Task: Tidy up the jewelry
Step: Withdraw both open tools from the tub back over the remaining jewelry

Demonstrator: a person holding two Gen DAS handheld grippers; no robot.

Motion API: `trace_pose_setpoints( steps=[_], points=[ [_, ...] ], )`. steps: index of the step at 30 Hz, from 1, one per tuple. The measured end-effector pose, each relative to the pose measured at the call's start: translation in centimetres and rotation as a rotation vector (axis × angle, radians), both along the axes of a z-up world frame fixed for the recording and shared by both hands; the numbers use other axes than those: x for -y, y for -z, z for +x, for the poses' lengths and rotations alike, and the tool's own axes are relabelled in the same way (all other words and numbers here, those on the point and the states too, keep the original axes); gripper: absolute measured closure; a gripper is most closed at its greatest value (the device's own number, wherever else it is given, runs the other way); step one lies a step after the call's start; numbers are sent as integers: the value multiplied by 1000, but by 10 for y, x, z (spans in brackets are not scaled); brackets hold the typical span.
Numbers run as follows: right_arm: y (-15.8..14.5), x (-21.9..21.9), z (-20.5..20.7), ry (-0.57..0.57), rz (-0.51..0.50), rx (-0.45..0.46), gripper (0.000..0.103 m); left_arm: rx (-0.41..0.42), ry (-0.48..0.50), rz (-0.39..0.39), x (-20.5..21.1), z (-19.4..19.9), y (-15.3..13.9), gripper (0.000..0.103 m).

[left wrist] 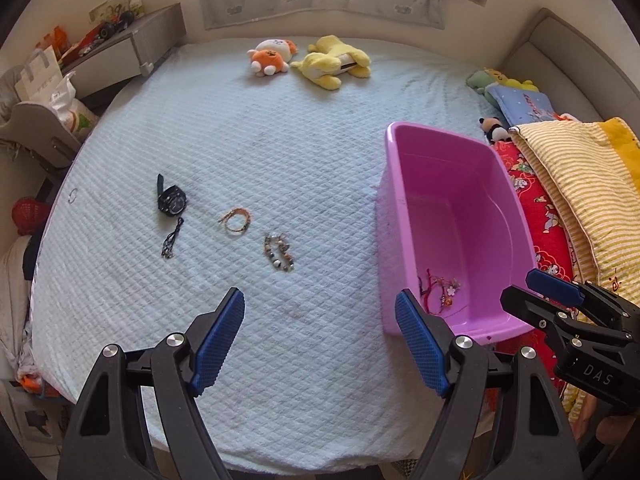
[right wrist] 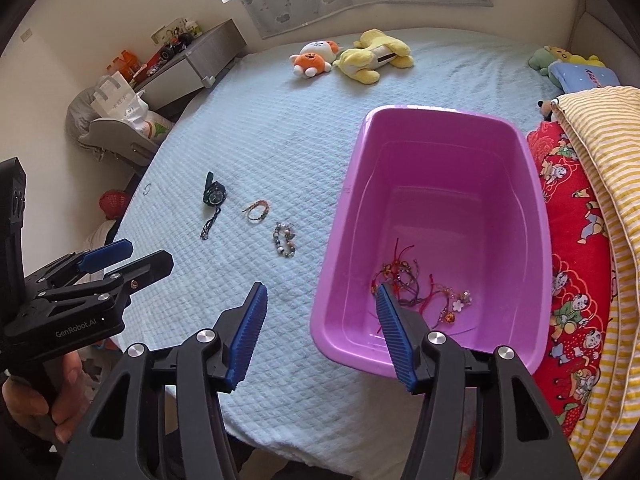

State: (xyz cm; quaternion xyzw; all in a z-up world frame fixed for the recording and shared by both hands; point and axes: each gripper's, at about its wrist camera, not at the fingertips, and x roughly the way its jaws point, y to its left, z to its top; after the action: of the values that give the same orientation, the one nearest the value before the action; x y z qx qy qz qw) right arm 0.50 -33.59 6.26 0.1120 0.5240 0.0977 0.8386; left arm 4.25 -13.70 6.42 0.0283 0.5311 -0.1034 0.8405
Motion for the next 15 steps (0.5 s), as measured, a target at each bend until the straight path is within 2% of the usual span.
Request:
trace_pose_setpoints(
  steps=[2,6,10,15],
  points=[
    [5,-16,-1,-15,-1,-11,45,5,-22,5,-20,-2,1,27],
    [11,-52,2,-49,-9,-37,45,22,-66,12,-66,-2,1,27],
    [10,-93,5,-65,-24,-37,41,50,-102,19,-121,2,0,22],
    [16,-143,8,0,-17,-60,39,23,-125,44,-196,17,12,21]
  ],
)
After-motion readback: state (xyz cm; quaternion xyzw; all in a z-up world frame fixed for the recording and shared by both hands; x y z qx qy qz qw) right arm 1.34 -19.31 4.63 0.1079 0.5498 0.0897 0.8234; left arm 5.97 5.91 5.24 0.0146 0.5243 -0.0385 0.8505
